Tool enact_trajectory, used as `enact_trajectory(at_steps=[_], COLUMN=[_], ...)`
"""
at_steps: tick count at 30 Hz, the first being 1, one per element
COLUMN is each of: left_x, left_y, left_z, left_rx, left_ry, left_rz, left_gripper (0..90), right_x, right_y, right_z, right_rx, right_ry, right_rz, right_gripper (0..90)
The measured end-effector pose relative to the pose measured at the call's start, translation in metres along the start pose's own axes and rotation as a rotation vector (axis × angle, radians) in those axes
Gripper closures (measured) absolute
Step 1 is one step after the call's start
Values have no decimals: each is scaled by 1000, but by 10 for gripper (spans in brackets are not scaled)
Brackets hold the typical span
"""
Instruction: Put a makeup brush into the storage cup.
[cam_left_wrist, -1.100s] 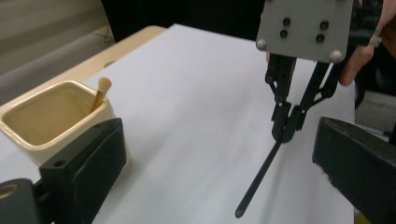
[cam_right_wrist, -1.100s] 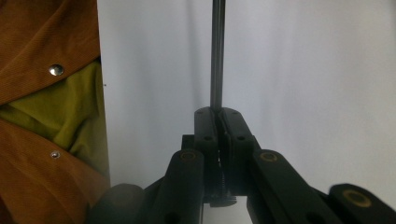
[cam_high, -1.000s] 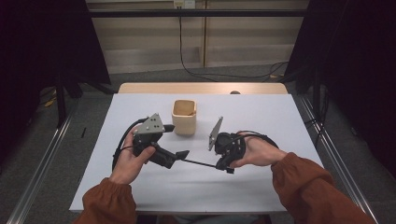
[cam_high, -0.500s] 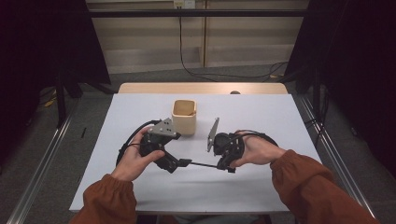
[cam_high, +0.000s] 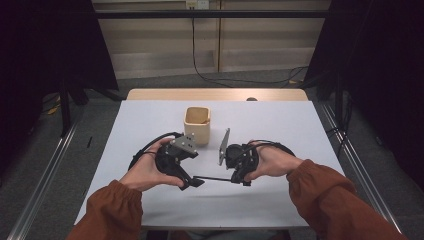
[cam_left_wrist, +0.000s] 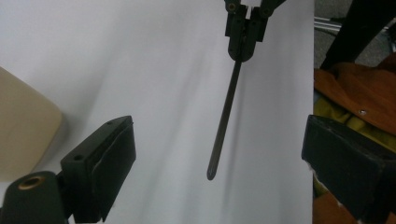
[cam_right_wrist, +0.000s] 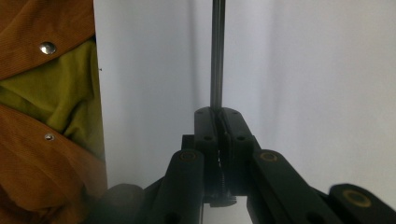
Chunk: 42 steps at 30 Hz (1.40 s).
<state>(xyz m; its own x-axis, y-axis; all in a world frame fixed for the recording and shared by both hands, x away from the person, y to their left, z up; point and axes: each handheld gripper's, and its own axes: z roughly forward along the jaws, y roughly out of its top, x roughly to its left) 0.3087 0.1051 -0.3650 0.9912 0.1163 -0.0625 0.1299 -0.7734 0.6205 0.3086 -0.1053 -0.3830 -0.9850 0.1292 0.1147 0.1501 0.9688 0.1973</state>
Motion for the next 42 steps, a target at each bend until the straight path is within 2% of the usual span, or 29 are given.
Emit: enact_trajectory(at_steps=[1,6,9,12,14,16,19,20,22,23,24,28,30,31,33,34,35,37,42], left_x=[0,-1,1,0,-1,-1,-1,0,0,0,-1,0,0,1,0,1,0,0,-1], left_y=[0,0,-2,-2,-2,-2,-3,-2,-2,-2,-2,-2,-1,-1,-1,0,0,1,1], left_z=[0,9,13,18,19,21,22,22,22,22,23,26,27,28,29,30,31,34,36], left_rx=[0,77,110,142,148,156,166,176,182,188,182,195,193,193,193,209,197,200,208], left_ry=[0,-18,-17,-26,-24,-21,-11,-18,-32,-42,-32,-53,-43,-51,-58,-55,-61,-62,-68], left_rz=[0,4,1,17,20,27,11,10,19,18,19,32,28,28,24,45,26,28,35], left_gripper=[108,128,179,255,273,331,362,366,438,438,456,558,565,604,621,643,659,690,719], right_x=[0,0,1,1,1,2,3,3,4,4,4,4,4,4,5,5,6,6,7], right_y=[0,1,1,2,2,2,3,3,5,5,5,6,6,6,7,7,7,7,8], right_z=[0,2,3,3,3,2,3,3,4,4,4,3,3,3,3,3,3,4,3], right_rx=[0,12,6,11,14,8,9,12,14,14,19,6,6,9,11,7,5,0,-5], right_ry=[0,0,1,4,5,9,7,8,7,7,7,8,7,9,12,10,11,16,11], right_rz=[0,-12,-8,-11,-12,-19,-17,-29,-23,-23,-24,-24,-27,-31,-34,-39,-39,-46,-45], right_gripper=[860,859,859,860,859,859,859,859,860,860,860,859,859,859,860,860,860,860,860])
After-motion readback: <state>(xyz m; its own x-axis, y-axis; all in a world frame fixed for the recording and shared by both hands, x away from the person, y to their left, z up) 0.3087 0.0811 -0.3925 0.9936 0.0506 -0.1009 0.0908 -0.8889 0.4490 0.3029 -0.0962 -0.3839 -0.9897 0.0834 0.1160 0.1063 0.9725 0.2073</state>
